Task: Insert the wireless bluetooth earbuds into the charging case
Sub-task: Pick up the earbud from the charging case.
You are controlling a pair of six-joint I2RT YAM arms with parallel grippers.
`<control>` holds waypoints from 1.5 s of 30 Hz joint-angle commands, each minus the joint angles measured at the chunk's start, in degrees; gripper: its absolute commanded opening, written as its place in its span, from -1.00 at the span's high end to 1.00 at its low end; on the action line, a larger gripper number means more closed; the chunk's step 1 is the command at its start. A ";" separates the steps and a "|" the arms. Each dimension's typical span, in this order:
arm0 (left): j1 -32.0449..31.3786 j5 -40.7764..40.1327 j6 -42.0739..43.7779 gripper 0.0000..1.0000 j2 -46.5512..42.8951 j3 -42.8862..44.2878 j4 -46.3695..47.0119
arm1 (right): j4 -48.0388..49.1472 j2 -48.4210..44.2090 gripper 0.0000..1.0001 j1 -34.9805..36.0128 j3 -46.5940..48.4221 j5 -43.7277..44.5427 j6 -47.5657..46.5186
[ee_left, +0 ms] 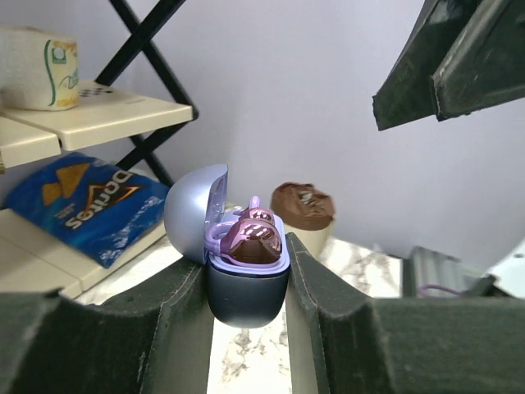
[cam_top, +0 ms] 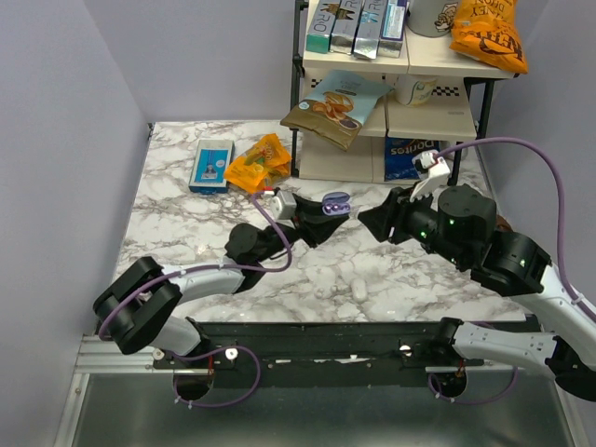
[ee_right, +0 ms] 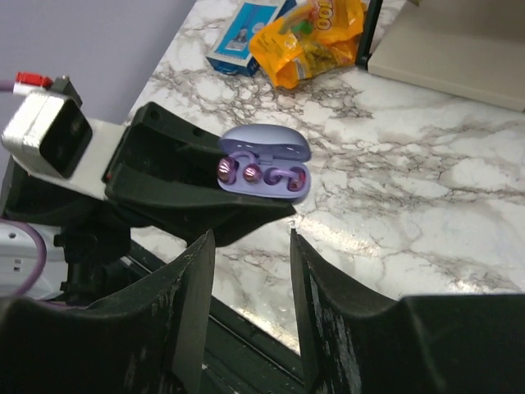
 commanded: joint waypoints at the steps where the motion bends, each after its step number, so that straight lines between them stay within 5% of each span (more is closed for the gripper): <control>1: 4.58 15.89 -15.46 1.00 -5.44 -1.48 22.86 | -0.76 -0.17 0.00 0.15 2.52 -6.84 -8.55; 6: 5.37 30.48 -20.30 1.00 -7.20 -1.83 22.77 | 0.56 0.88 0.08 0.24 1.55 -14.33 -10.41; 14: 5.37 36.91 -22.85 1.00 -6.94 -2.80 22.77 | 3.55 1.76 0.13 0.24 1.99 -26.09 -10.50; 26: 5.46 38.50 -21.89 1.00 -6.32 -3.59 22.68 | 0.84 2.99 0.19 0.15 1.55 -32.96 -11.03; 45: 6.52 35.07 -18.99 1.00 -7.99 -4.73 22.68 | -3.65 6.86 0.35 0.15 0.85 -26.64 -6.89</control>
